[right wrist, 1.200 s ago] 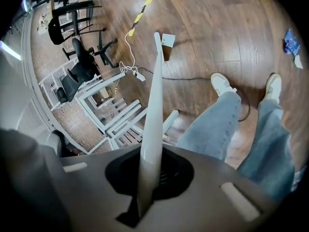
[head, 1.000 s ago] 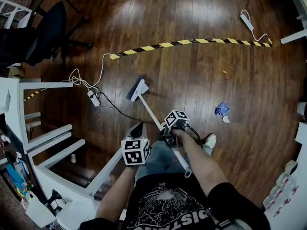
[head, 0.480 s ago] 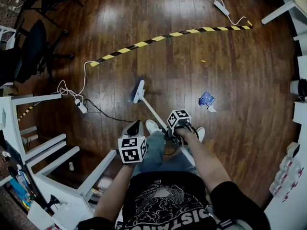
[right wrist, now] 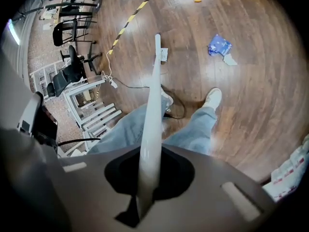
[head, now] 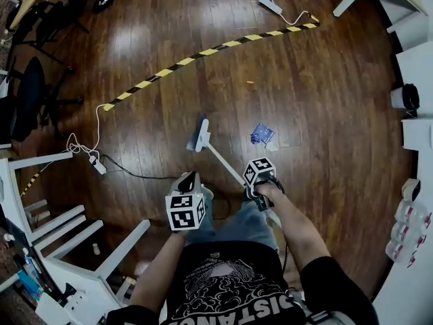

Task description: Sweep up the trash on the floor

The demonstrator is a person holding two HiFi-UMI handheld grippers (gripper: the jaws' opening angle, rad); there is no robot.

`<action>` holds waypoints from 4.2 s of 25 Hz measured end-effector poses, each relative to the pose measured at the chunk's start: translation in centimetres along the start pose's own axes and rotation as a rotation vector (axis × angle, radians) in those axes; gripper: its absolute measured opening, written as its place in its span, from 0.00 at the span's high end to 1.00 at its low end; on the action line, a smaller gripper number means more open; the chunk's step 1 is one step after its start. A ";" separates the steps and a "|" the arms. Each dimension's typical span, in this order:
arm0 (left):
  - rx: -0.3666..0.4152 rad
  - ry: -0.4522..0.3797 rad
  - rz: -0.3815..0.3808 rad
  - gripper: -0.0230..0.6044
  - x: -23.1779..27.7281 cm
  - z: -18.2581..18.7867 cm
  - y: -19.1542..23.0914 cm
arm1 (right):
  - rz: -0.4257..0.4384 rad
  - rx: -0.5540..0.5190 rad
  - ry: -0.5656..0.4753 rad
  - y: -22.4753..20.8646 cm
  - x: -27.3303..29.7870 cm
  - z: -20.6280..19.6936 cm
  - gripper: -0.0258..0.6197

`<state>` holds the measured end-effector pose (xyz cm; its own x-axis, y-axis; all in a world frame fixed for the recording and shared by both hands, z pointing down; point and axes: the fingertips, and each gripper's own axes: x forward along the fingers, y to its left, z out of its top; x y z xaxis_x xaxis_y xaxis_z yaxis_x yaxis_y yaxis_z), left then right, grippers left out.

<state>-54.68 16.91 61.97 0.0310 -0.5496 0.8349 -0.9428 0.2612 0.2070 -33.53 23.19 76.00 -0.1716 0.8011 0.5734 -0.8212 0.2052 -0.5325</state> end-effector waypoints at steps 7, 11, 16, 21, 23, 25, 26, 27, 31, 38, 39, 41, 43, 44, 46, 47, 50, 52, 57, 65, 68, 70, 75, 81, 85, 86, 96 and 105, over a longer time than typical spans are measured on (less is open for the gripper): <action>0.058 -0.002 -0.041 0.95 0.6 -1.0 -8.4 | -0.021 0.027 -0.039 -7.8 -3.4 -4.2 0.94; 0.083 -0.011 -0.057 0.95 1.1 -1.0 -12.1 | -0.036 0.037 -0.060 -11.6 -5.2 -5.9 0.94; 0.119 -0.021 -0.078 0.95 1.7 -0.6 -15.8 | -0.051 0.048 -0.084 -14.9 -7.2 -7.4 0.94; 0.153 -0.025 -0.097 0.95 2.6 -0.2 -19.2 | -0.037 0.082 -0.108 -17.7 -8.7 -8.9 0.94; 0.167 -0.025 -0.103 0.95 2.8 0.0 -20.4 | -0.027 0.097 -0.118 -18.6 -9.3 -9.3 0.94; 0.185 -0.025 -0.106 0.95 2.8 0.3 -21.6 | -0.009 0.113 -0.127 -18.9 -9.6 -9.6 0.94; 0.194 -0.027 -0.106 0.95 2.7 0.4 -22.0 | 0.000 0.117 -0.130 -18.8 -9.7 -9.8 0.94; 0.201 -0.029 -0.105 0.95 2.7 0.7 -22.4 | 0.005 0.114 -0.133 -18.7 -9.7 -9.9 0.94; 0.220 -0.040 -0.092 0.95 2.8 1.9 -23.4 | 0.016 0.069 -0.149 -18.0 -9.6 -10.4 0.94; 0.266 -0.062 -0.086 0.95 2.9 4.5 -25.6 | 0.223 0.130 -0.288 -14.5 -11.1 -8.0 0.94; 0.271 -0.063 -0.088 0.95 2.9 4.8 -25.6 | 0.224 0.134 -0.307 -14.2 -11.6 -7.2 0.94; 0.274 -0.059 -0.091 0.95 3.1 5.5 -25.0 | 0.234 0.135 -0.339 -13.2 -13.0 -5.4 0.94; 0.274 -0.045 -0.086 0.95 3.6 5.9 -24.1 | 0.276 0.137 -0.368 -11.7 -14.7 -3.2 0.93; 0.275 -0.035 -0.086 0.95 4.1 6.1 -23.7 | 0.296 0.138 -0.382 -11.0 -15.6 -2.1 0.93; 0.280 -0.013 -0.090 0.95 5.0 6.6 -23.0 | 0.321 0.135 -0.406 -9.5 -17.2 0.2 0.93; 0.283 -0.004 -0.095 0.95 5.5 7.1 -22.6 | 0.334 0.134 -0.416 -8.6 -17.9 1.4 0.93; 0.300 0.018 -0.113 0.95 7.1 9.2 -21.3 | 0.387 0.145 -0.439 -5.7 -20.3 5.3 0.92; 0.312 0.026 -0.124 0.95 8.1 11.1 -20.3 | 0.407 0.155 -0.443 -3.9 -21.4 7.8 0.92; 0.327 0.031 -0.138 0.95 10.7 16.3 -17.1 | 0.420 0.186 -0.442 -0.3 -23.7 13.8 0.92; 0.357 0.080 -0.150 0.95 13.1 20.2 -11.5 | 0.578 0.333 -0.462 2.8 -24.9 21.1 0.94; 0.341 0.084 -0.147 0.95 13.9 20.7 -10.0 | 0.664 0.414 -0.463 2.8 -24.3 21.7 0.94; 0.327 0.087 -0.153 0.95 14.3 20.9 -9.6 | 0.744 0.484 -0.474 2.7 -23.9 21.6 0.94; 0.321 0.079 -0.185 0.95 14.4 20.6 -10.8 | 0.855 0.570 -0.507 2.2 -22.8 20.0 0.94; 0.311 0.074 -0.178 0.95 13.0 18.2 -12.7 | 0.853 0.583 -0.500 0.6 -20.7 16.5 0.94; 0.303 0.075 -0.167 0.95 11.9 15.6 -14.6 | 0.816 0.563 -0.476 -1.9 -18.9 13.0 0.94; 0.301 0.075 -0.166 0.95 11.5 14.8 -15.2 | 0.809 0.561 -0.471 -2.6 -18.3 12.0 0.94; 0.294 0.046 -0.174 0.95 7.6 6.8 -21.0 | 0.774 0.553 -0.451 -7.4 -13.4 3.3 0.94; 0.267 0.008 -0.152 0.95 3.7 1.2 -23.4 | 0.771 0.574 -0.444 -9.3 -9.4 -3.0 0.94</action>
<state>-32.96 7.78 59.60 0.1804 -0.5596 0.8089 -0.9810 -0.0423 0.1896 -22.66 15.40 73.67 -0.8444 0.3006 0.4435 -0.5197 -0.6605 -0.5418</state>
